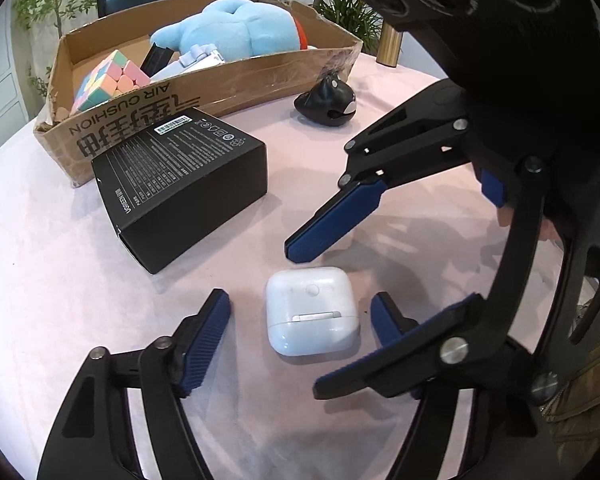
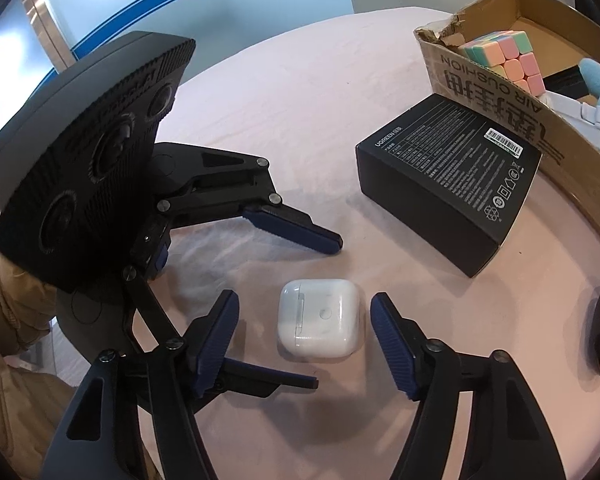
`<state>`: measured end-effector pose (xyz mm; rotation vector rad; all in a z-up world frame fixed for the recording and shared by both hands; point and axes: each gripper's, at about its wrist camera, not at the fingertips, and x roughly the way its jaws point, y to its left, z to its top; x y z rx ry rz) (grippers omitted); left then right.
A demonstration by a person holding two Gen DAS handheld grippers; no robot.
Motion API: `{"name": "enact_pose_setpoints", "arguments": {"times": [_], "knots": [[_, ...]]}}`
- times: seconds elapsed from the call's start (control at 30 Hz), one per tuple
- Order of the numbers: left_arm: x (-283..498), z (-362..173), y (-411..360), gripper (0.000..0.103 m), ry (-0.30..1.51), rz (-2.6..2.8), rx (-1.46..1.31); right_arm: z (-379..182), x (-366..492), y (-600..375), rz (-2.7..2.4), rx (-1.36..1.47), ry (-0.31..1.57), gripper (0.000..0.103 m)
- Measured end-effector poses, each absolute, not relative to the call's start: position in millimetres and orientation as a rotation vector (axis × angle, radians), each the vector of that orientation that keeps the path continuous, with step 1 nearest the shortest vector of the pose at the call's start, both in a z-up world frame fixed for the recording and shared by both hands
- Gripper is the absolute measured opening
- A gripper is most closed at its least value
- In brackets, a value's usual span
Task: Organize objects
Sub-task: 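Close both tools on the white earbud case from either side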
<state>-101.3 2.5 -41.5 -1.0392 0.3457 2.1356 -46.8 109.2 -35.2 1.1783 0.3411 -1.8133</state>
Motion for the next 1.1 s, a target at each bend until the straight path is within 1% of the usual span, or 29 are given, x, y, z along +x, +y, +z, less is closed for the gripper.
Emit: {"name": "enact_pose_setpoints", "arguments": {"times": [0.3, 0.6, 0.87, 0.97, 1.03, 1.1], "knots": [[-101, -42, 3, 0.064, 0.367, 2.135, -1.030, -34, -45, 108, -1.824, 1.208, 0.348, 0.062], [-101, -43, 2, 0.064, 0.401, 2.143, -1.024, -34, -43, 112, -1.823, 1.224, 0.345, 0.061], [-102, -42, 3, 0.064, 0.402, 2.125, -1.022, -38, -43, 119, -1.812, 1.222, 0.290, 0.059], [-102, -42, 3, 0.063, 0.401, 2.123, -1.022, -37, -42, 121, -1.805, 1.218, 0.281, 0.057], [-101, -41, 3, 0.060, 0.399, 2.118, -1.018, -36, -41, 123, -1.801, 1.214, 0.270, 0.055], [-100, -41, 3, 0.056, 0.400, 2.110, -1.013, -36, -39, 124, -1.791, 1.208, 0.254, 0.047]]}}
